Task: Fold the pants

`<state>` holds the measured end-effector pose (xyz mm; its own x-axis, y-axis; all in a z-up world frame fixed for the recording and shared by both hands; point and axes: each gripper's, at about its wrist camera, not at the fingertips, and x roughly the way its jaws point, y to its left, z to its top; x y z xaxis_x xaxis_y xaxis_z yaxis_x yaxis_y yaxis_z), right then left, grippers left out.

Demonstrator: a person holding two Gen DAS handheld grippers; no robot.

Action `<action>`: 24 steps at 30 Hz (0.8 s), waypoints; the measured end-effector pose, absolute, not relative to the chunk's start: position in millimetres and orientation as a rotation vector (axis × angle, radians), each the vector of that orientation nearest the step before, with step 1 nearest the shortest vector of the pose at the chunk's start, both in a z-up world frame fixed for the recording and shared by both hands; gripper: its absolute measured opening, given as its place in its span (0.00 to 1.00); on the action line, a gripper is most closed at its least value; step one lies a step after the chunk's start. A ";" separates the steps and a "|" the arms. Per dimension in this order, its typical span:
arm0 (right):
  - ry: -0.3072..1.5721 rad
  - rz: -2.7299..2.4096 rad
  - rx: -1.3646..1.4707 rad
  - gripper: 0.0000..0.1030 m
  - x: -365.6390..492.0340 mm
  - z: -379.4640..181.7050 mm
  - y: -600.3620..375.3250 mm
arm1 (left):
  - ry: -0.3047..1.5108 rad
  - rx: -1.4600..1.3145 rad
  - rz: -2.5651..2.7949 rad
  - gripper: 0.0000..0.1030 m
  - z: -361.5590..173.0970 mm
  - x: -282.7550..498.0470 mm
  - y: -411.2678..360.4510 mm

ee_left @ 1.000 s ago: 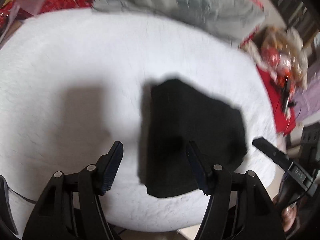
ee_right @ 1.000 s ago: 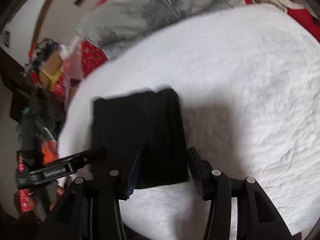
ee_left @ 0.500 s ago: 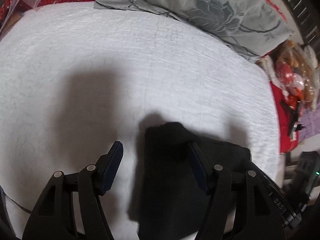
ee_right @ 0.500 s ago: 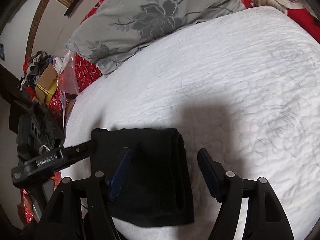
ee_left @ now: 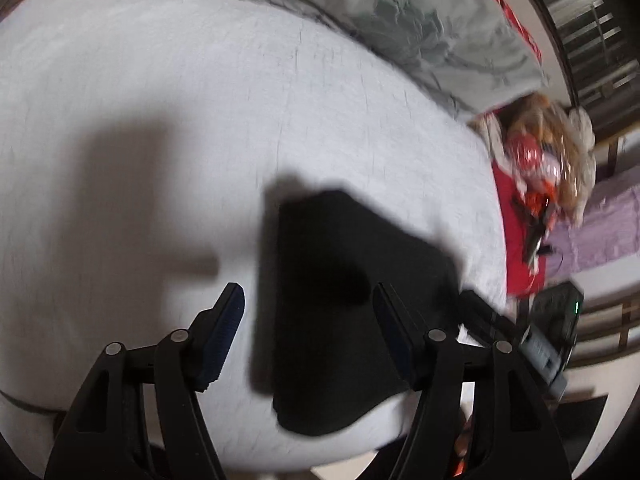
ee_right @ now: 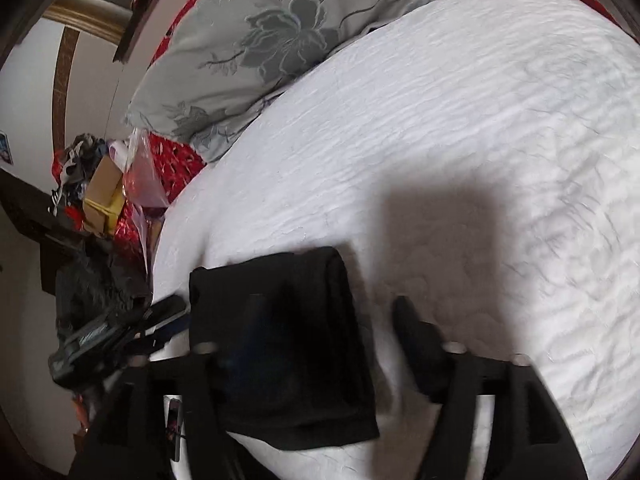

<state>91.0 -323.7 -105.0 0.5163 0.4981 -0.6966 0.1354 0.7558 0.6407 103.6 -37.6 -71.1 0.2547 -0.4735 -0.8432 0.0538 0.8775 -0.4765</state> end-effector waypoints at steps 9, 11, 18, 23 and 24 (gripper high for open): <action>1.088 0.316 0.750 0.70 81.3 -124.2 -307.1 | 1.308 -0.314 -0.378 0.64 -89.9 86.3 -58.0; 1.095 0.350 0.735 0.70 83.4 -125.4 -301.0 | 1.305 -0.311 -0.374 0.64 -89.8 85.9 -58.9; 1.106 0.396 0.726 0.70 87.7 -129.0 -294.1 | 1.296 -0.275 -0.366 0.64 -92.0 91.7 -65.4; 1.101 0.404 0.716 0.71 87.3 -130.1 -292.7 | 1.299 -0.266 -0.367 0.66 -96.7 95.2 -68.2; 1.094 0.403 0.716 0.71 86.7 -129.9 -292.6 | 1.300 -0.269 -0.370 0.69 -97.7 96.0 -68.7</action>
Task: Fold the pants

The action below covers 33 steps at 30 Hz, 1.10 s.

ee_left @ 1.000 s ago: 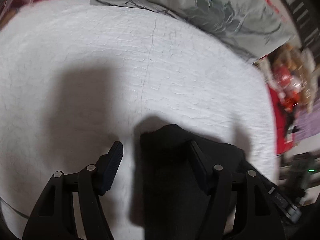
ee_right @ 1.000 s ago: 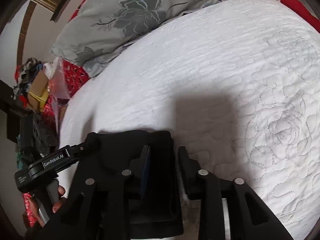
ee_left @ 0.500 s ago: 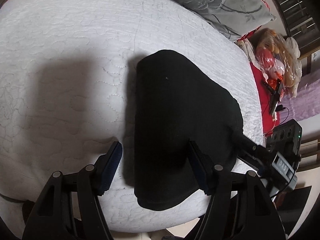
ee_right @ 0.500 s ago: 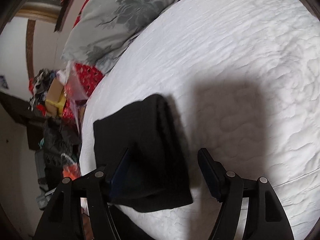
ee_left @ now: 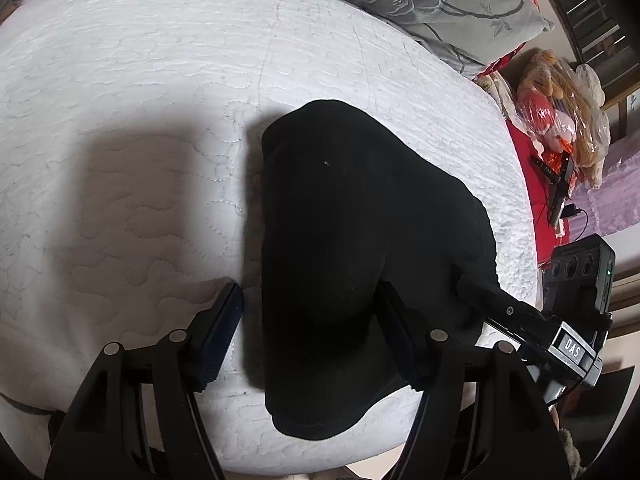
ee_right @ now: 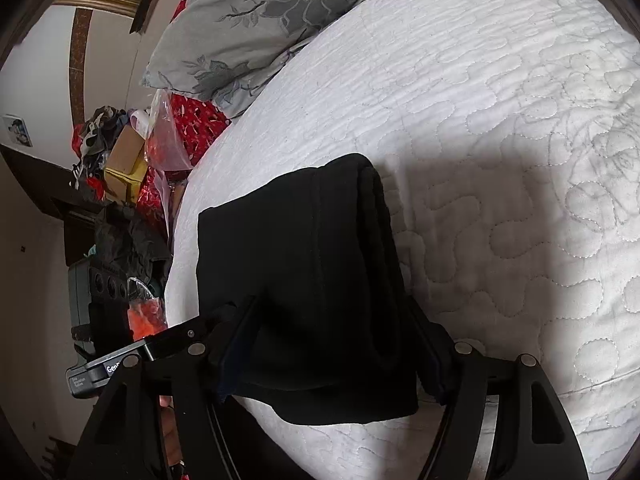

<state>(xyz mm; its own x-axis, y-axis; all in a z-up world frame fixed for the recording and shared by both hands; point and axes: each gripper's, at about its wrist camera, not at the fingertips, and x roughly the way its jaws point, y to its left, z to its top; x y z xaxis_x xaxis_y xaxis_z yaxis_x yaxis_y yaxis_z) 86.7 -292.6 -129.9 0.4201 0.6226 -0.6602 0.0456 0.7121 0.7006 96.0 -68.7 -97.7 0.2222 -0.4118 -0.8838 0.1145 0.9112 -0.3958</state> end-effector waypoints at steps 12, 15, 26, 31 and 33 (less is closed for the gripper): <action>1.095 0.361 0.697 0.55 87.0 -129.5 -287.8 | 1.360 -0.479 -0.448 0.50 -109.0 108.6 -57.5; 1.099 0.347 0.644 0.50 84.7 -124.7 -282.6 | 1.358 -0.447 -0.437 0.45 -105.7 105.2 -59.1; 1.128 0.305 0.597 0.51 68.4 -116.8 -287.3 | 1.363 -0.373 -0.443 0.44 -99.7 96.7 -60.9; 1.118 0.281 0.557 0.47 57.8 -106.8 -291.2 | 1.363 -0.392 -0.443 0.45 -89.6 79.5 -53.5; 1.106 0.270 0.492 0.33 56.2 -100.2 -286.3 | 1.363 -0.384 -0.431 0.42 -86.6 76.1 -51.4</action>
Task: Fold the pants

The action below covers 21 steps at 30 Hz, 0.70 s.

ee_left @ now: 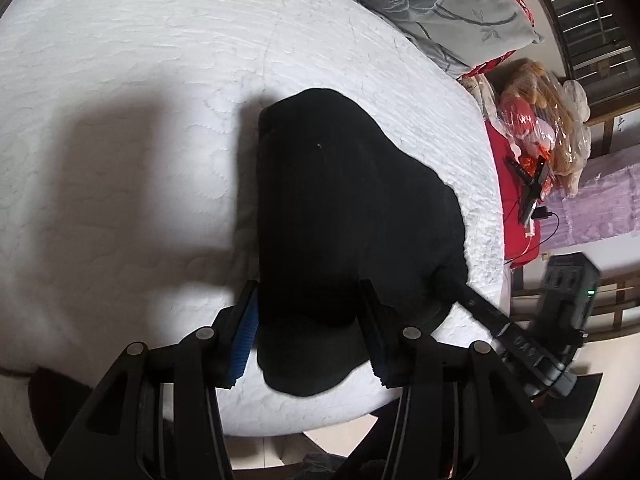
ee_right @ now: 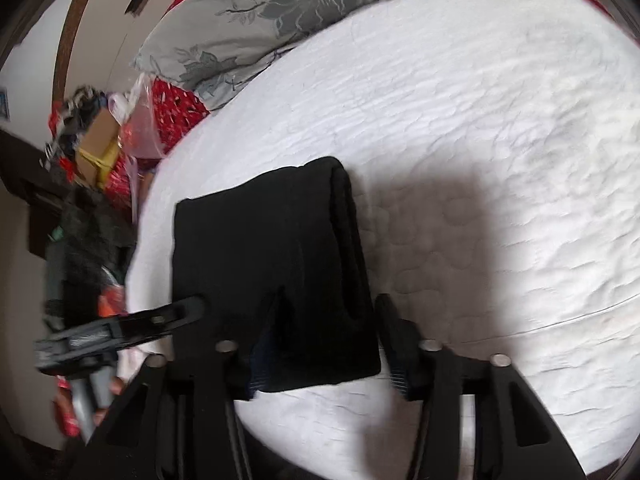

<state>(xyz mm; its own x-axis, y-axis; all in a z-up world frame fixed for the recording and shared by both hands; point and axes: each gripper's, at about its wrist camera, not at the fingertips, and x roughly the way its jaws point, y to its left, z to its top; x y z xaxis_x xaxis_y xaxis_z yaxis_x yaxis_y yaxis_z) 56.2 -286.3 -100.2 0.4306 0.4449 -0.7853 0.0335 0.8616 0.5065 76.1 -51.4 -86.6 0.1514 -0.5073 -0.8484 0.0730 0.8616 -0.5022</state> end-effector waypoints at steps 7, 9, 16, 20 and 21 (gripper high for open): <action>1.067 0.268 0.424 0.30 37.8 -81.3 -286.6 | 1.362 -0.249 -0.372 0.40 -100.0 68.2 -54.0; 1.115 0.241 0.418 0.30 36.3 -100.2 -289.3 | 1.375 -0.266 -0.379 0.41 -102.0 71.0 -55.0; 1.072 0.260 0.491 0.45 30.7 -88.4 -304.7 | 1.339 -0.305 -0.444 0.40 -71.6 66.8 -35.9; 0.988 0.262 0.526 0.62 40.0 -65.0 -315.2 | 1.221 -0.288 -0.415 0.50 -40.3 84.3 -34.4; 0.986 0.256 0.514 0.63 47.7 -63.2 -313.2 | 1.209 -0.269 -0.394 0.53 -38.7 93.1 -38.8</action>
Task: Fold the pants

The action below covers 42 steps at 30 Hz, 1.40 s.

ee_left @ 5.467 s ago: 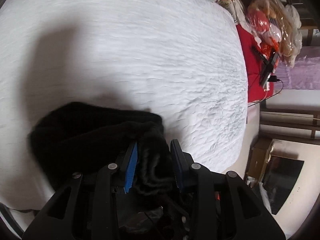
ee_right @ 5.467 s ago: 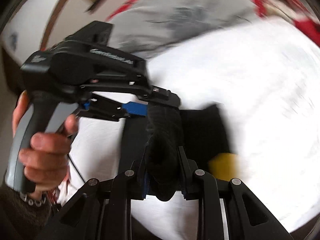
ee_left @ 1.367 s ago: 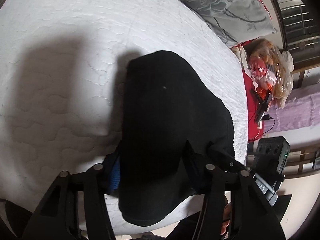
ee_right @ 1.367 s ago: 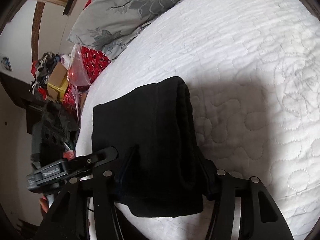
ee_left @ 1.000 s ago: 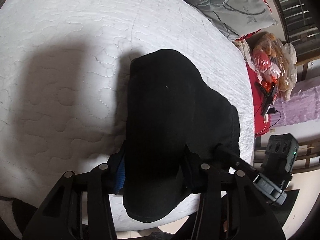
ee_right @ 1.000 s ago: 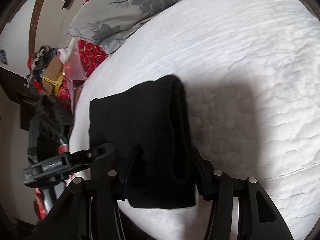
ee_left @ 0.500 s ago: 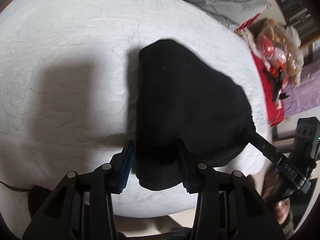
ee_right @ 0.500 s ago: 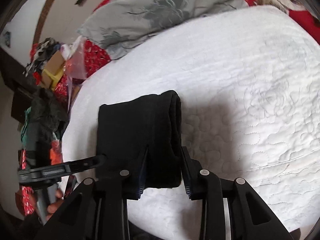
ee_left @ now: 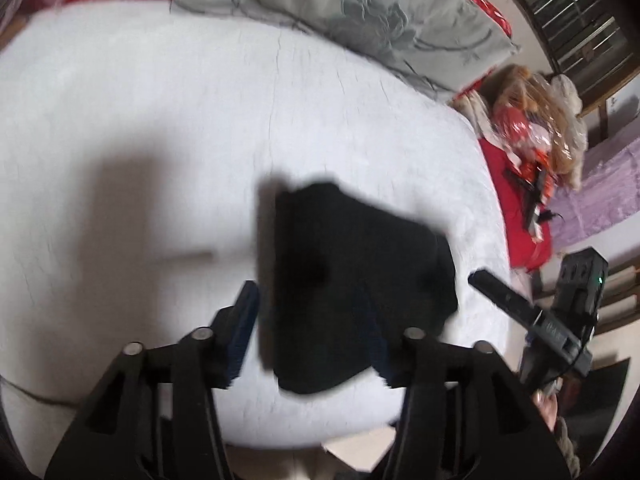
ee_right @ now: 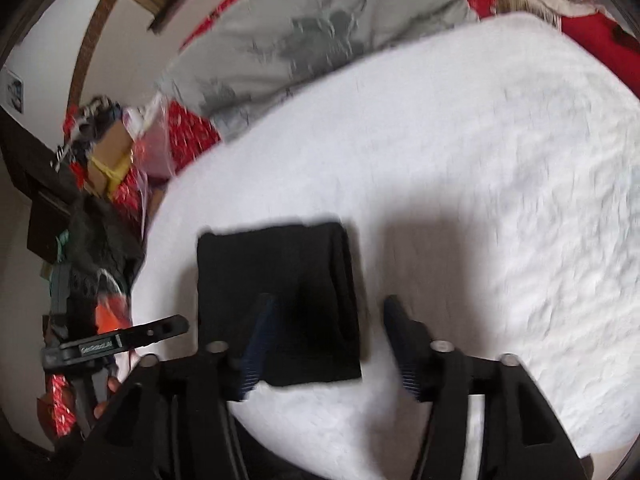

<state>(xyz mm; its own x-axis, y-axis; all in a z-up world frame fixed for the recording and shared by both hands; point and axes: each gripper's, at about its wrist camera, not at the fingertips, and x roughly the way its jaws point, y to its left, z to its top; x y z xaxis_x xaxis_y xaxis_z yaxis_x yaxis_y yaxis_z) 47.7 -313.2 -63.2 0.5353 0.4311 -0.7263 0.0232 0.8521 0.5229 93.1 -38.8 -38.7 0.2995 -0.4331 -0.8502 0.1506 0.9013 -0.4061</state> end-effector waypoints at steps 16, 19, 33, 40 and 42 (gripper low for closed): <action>1.106 0.198 0.495 0.30 110.6 -114.9 -300.3 | 1.259 -0.055 -0.264 0.56 -90.8 153.7 -90.6; 1.093 0.231 0.590 0.38 108.0 -114.4 -310.4 | 1.280 -0.157 -0.282 0.55 -81.2 149.5 -74.2; 1.093 0.297 0.518 0.32 51.9 -101.9 -295.7 | 1.266 -0.095 -0.302 0.63 -90.3 65.9 -55.3; 1.087 0.272 0.506 0.47 44.7 -101.6 -303.4 | 1.254 -0.159 -0.318 0.62 -69.9 72.7 -48.9; 1.055 0.289 0.542 0.48 50.4 -93.0 -307.9 | 1.220 -0.145 -0.297 0.62 -61.0 82.2 -49.5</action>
